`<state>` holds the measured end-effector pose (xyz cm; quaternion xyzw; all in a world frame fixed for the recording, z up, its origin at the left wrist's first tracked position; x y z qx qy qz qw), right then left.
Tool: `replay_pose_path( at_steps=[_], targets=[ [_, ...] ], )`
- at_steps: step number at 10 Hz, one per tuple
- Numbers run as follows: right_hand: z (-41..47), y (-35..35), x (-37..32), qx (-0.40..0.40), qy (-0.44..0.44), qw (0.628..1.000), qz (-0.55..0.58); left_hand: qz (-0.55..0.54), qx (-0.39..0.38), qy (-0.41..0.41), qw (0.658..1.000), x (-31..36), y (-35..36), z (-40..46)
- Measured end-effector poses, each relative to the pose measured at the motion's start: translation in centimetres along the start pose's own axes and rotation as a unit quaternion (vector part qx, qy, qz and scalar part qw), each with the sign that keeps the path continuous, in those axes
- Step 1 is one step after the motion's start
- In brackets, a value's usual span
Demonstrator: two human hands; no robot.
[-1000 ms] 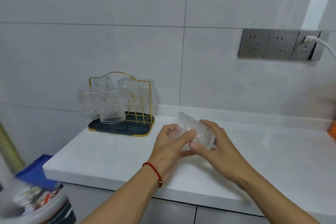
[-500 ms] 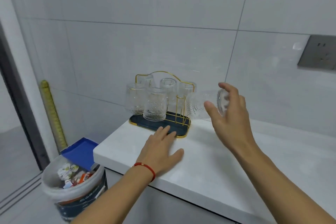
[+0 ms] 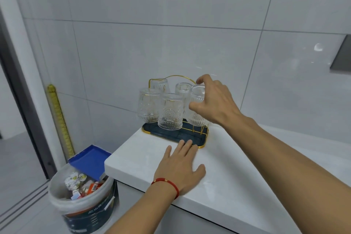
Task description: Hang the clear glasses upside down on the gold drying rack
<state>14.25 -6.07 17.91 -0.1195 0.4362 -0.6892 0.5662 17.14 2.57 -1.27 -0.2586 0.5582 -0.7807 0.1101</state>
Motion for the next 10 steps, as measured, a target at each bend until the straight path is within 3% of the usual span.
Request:
replay_pose_path(
  at_steps=[5,7,9,10],
  targets=[
    [-2.0,3.6,2.3,-0.004,0.038,0.999,0.022,-0.034,0.013,-0.006,0.999,0.0,-0.5,0.0],
    [-6.2,0.9,2.8,0.114,-0.017,0.993,0.031,-0.16,0.066,-0.007,0.985,0.4,-2.5,-1.1],
    [-14.0,-3.3,3.9,0.152,0.019,0.976,0.152,-0.275,0.171,-0.058,0.944,0.2,-5.0,-3.6],
    [-19.0,-7.0,5.2,0.165,0.134,0.933,0.291,-0.376,0.24,-0.086,0.891,0.7,-6.2,-7.2]
  ],
)
Point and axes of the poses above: each hand's wrist, its own z-axis towards the middle knuckle, its own y-axis out of the palm, x = y × z, the point moved 8 cm from there along z, towards the middle knuckle, and after that the axes turned 7 degrees about x, right-handed, at the moved point
